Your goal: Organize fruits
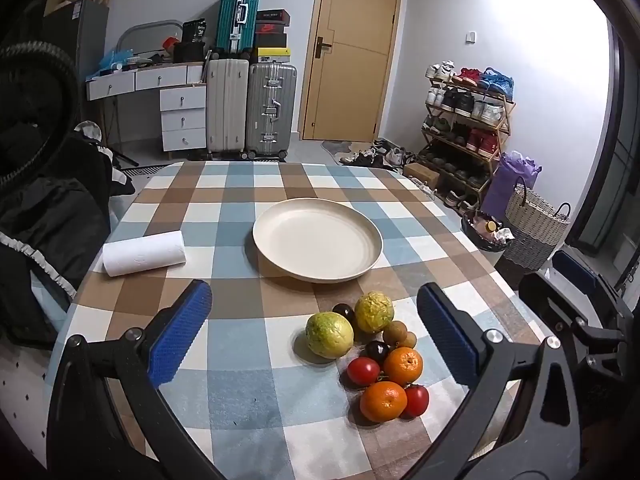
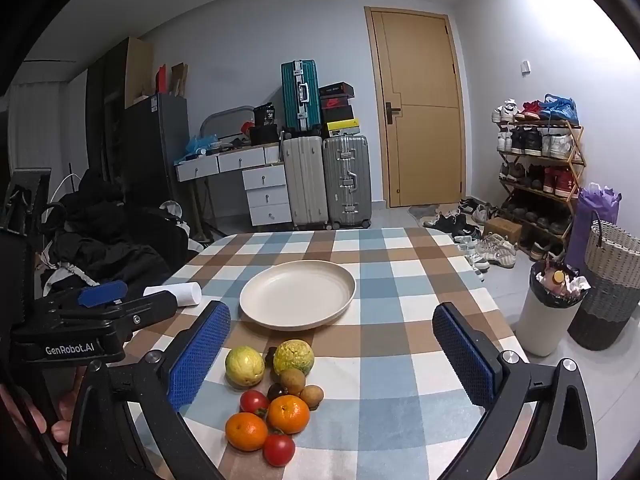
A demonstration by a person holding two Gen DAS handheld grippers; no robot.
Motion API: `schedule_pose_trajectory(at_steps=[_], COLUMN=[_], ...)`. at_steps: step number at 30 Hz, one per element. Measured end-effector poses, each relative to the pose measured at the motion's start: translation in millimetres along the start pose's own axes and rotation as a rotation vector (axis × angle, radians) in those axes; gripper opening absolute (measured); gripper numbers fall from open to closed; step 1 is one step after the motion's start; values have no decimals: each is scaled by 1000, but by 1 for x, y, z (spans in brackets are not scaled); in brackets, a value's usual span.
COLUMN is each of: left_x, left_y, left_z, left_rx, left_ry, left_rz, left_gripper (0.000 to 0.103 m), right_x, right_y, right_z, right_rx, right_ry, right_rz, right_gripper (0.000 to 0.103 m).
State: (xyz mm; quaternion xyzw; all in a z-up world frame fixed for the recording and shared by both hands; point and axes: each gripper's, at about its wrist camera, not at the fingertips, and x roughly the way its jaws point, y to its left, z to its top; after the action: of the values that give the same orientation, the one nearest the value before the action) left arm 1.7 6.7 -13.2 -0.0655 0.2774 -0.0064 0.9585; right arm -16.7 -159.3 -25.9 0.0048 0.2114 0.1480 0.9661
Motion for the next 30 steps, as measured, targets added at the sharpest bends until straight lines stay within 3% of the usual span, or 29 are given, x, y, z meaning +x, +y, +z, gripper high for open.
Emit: schedule_pose_trajectory(at_steps=[22,30], left_x=[-5,-5], left_y=[-4,-6], left_z=[-5,-6], left_rx=[32,32], left_ry=[-11,-9], left_rz=[11,8], left_gripper=[103,103], right_x=[1,2], right_y=[4,-2], right_z=[-3,-3], right_rx=[-25,27], right_ry=[-13,3], right_rz=[13,41], right_gripper=[103,103])
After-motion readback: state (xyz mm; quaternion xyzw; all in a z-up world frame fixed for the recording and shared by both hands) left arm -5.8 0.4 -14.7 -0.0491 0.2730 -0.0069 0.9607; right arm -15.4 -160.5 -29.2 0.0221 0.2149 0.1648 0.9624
